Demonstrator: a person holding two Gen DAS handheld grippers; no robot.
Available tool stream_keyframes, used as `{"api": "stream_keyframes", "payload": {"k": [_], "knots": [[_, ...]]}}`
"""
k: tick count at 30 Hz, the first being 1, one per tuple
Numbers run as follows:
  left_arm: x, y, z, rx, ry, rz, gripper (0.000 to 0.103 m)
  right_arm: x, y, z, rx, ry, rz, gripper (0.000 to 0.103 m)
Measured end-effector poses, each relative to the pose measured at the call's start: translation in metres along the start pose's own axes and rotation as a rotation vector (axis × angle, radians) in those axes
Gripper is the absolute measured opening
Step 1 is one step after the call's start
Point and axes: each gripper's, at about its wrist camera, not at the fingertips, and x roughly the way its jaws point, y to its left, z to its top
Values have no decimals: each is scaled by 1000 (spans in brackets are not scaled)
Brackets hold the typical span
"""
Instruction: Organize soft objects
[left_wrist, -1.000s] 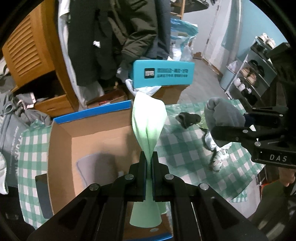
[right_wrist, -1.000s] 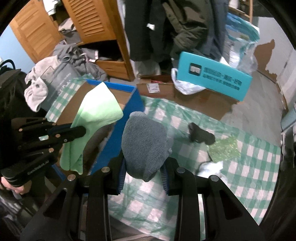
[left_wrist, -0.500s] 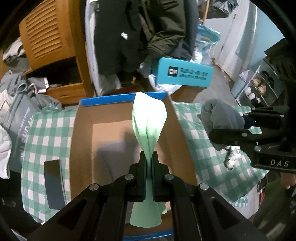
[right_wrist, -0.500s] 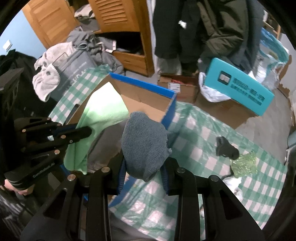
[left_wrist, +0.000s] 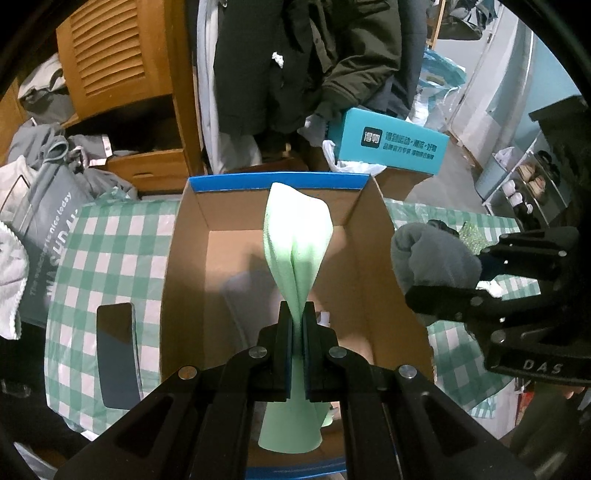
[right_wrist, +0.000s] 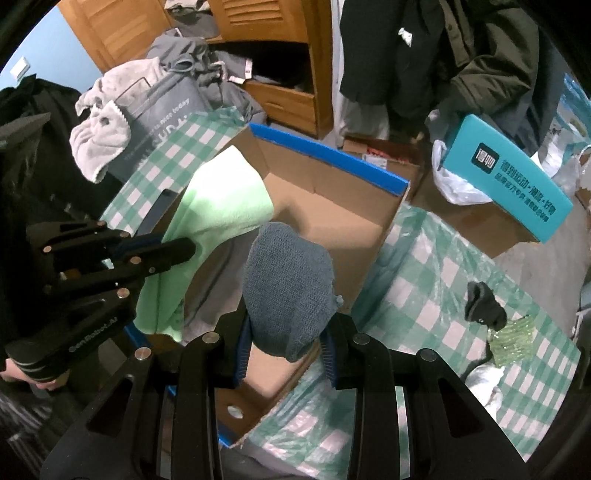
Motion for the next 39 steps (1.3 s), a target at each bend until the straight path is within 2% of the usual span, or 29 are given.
{"api": "stream_keyframes", "payload": {"k": [6,11,13,17,22,30,35,39], "knots": [[5,2,-1,-19,20,6,5,9,1,0,3,21,25,31],[9,3,-1,-27,36,7,6,13,2,0,2,26,38,36],[9,3,-1,-30,37,7,12,14,1,0,6,25,41,36],[8,4,-1,-40,28,8,30,13,0,0,19,17,30,50],[7,3,0,-39,16,16,44,10,-5,-2,34,9,24,55],[8,-3,-1,-13,20,29,53,5,-14,-6,60,-5,-5,66],[10,-9,0,-2,26,28,53,3,-23,-11,71,-3,-22,68],[10,-16,1,12,23,31,61,0,-31,-16,87,-3,-29,68]]}}
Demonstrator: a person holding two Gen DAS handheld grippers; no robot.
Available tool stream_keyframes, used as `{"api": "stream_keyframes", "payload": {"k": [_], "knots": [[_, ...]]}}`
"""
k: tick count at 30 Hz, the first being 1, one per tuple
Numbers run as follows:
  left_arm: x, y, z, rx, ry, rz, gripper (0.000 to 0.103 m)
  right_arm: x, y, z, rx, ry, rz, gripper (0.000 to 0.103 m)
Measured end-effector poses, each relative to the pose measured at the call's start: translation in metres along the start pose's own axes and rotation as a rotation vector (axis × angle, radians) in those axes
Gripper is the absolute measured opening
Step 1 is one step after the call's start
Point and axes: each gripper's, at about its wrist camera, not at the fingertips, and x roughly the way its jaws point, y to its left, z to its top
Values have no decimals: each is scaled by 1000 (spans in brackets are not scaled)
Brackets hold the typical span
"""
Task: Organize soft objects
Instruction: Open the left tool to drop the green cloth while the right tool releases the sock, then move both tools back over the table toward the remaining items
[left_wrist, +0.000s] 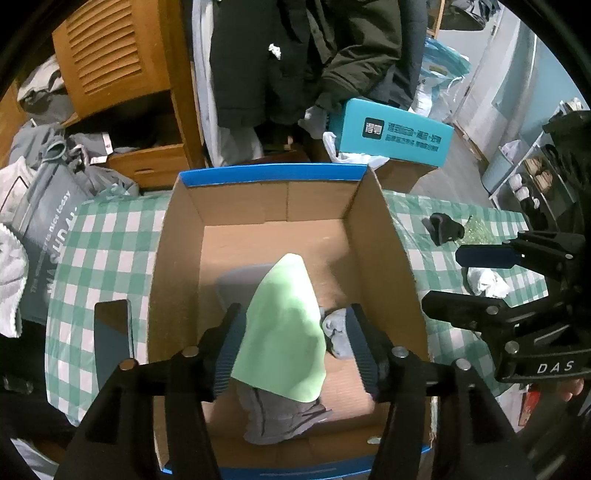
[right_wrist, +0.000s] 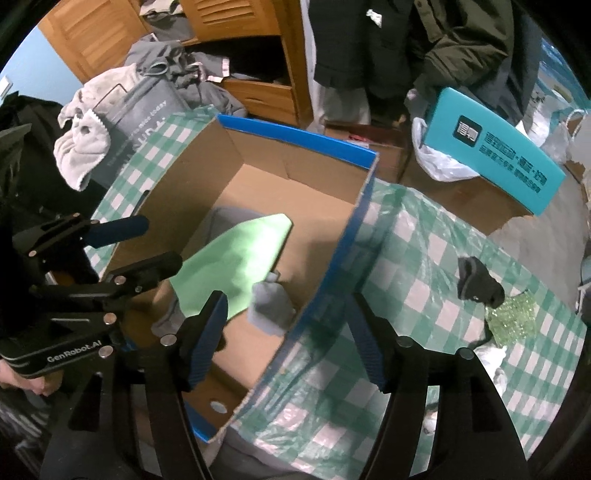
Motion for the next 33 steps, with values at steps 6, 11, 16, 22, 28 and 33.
{"api": "stream_keyframes", "payload": {"k": [6,11,16,22,28,33], "knots": [[2,-12,0,27,5,0,63,-4,-18,-7,40,0,-6,68],[4,-22,1,51,7,3,66,-9,-31,-14,62,-2,-13,69],[6,-33,3,66,17,-1,66,-13,-43,-22,79,-5,-20,69],[8,-49,5,96,22,4,67,-20,-58,-32,103,-16,-30,69],[10,-66,6,128,30,8,67,-25,-75,-42,134,-24,-32,69],[12,-81,7,155,29,21,71,-31,-89,-52,159,-35,-36,69]]}}
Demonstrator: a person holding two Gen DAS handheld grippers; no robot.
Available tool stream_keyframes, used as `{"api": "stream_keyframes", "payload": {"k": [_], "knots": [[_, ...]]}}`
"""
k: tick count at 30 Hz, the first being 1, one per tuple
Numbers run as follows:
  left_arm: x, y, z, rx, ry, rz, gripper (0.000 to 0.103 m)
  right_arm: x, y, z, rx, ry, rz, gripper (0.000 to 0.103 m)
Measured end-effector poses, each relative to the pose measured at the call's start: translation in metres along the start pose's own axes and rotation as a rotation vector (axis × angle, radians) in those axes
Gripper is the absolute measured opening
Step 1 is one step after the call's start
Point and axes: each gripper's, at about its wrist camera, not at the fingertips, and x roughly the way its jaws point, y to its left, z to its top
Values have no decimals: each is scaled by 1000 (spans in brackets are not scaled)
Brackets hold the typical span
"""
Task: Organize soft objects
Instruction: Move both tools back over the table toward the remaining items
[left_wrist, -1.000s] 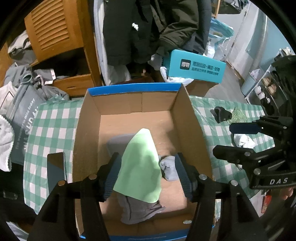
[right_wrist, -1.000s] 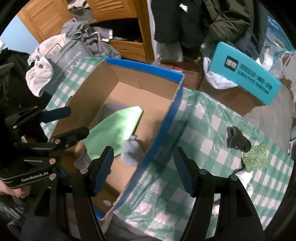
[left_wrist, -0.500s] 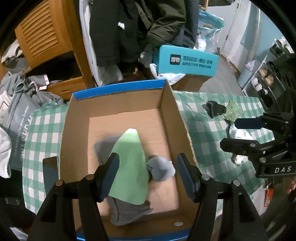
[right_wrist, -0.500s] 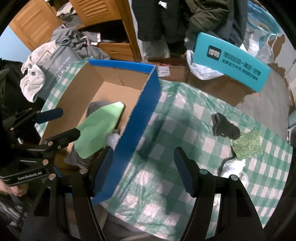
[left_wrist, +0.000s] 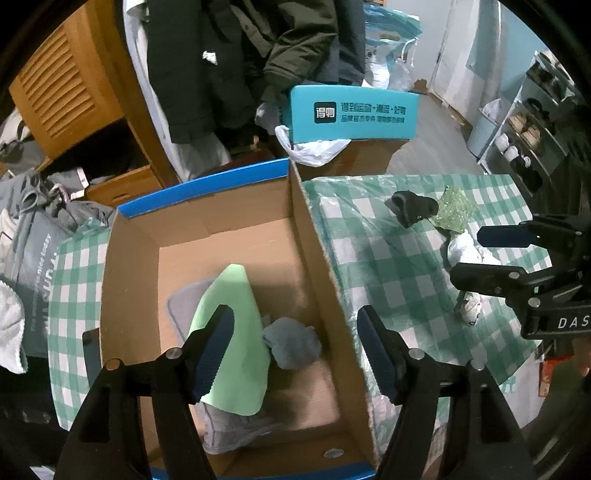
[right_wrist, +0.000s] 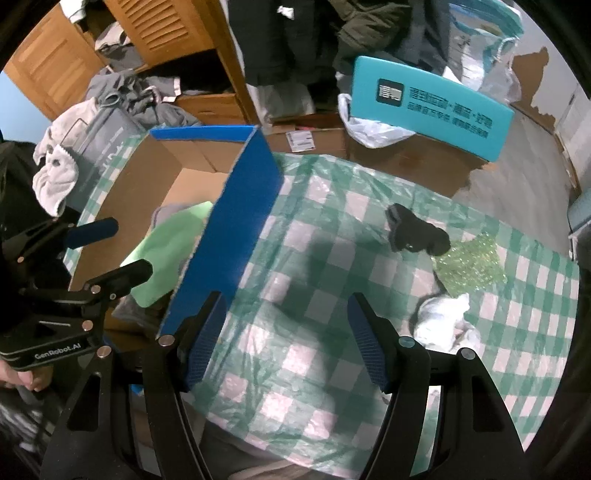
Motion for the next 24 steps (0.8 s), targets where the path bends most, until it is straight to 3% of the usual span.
{"api": "stream_keyframes", "payload": {"k": [9,24], "knots": [[3,-26,9,21,6,-9,75,-6,-33,-14,46,-13,-37,69],[23,-74,23,41,57,-93,76,2,-120,-40,193,17,-121,69]]}}
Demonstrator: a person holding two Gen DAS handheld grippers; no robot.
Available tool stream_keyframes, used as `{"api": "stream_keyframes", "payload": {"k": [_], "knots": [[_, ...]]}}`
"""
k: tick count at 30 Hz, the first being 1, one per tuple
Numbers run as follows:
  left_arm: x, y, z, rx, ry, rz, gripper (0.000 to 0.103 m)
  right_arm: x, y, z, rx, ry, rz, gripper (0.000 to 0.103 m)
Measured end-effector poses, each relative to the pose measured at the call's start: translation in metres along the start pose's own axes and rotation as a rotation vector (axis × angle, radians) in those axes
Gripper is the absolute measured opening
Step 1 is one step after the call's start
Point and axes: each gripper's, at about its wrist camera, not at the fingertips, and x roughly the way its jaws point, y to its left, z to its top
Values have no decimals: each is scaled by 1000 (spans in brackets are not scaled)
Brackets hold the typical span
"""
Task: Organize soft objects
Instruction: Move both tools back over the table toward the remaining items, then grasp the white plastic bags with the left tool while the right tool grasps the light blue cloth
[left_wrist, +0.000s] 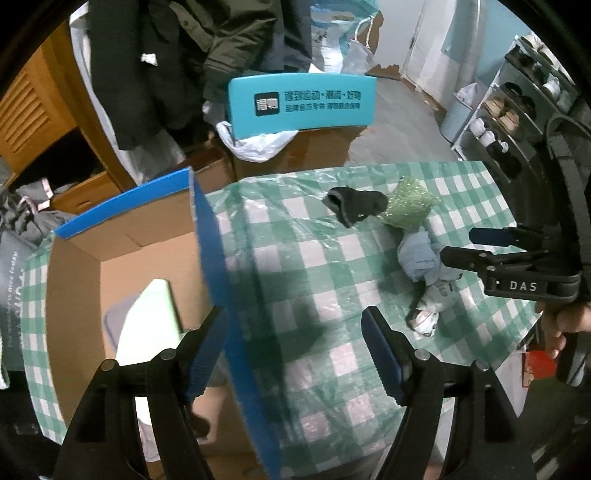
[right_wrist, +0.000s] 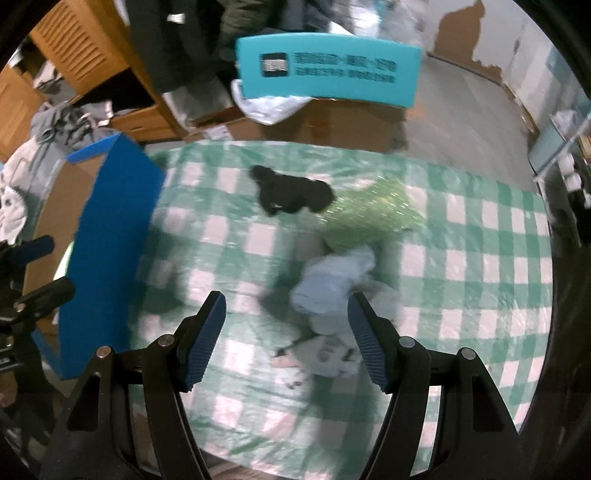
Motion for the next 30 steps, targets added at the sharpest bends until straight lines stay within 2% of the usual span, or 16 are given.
{"api": "stream_keyframes", "payload": {"k": [3,12,18,30], "knots": [[11,-6,5,6,13,-12,79,6,-10,1,16,10,-5,69],[51,-15,13,-5,90,-36,79,34,-25,11,-20,36,-26,69],[71,-22,21,-7,113,-39,79,56,-28,12,-30,79,-23,69],[104,-19,22,-29,185,-41,79,90,-21,4,-119,140,-82,69]]}}
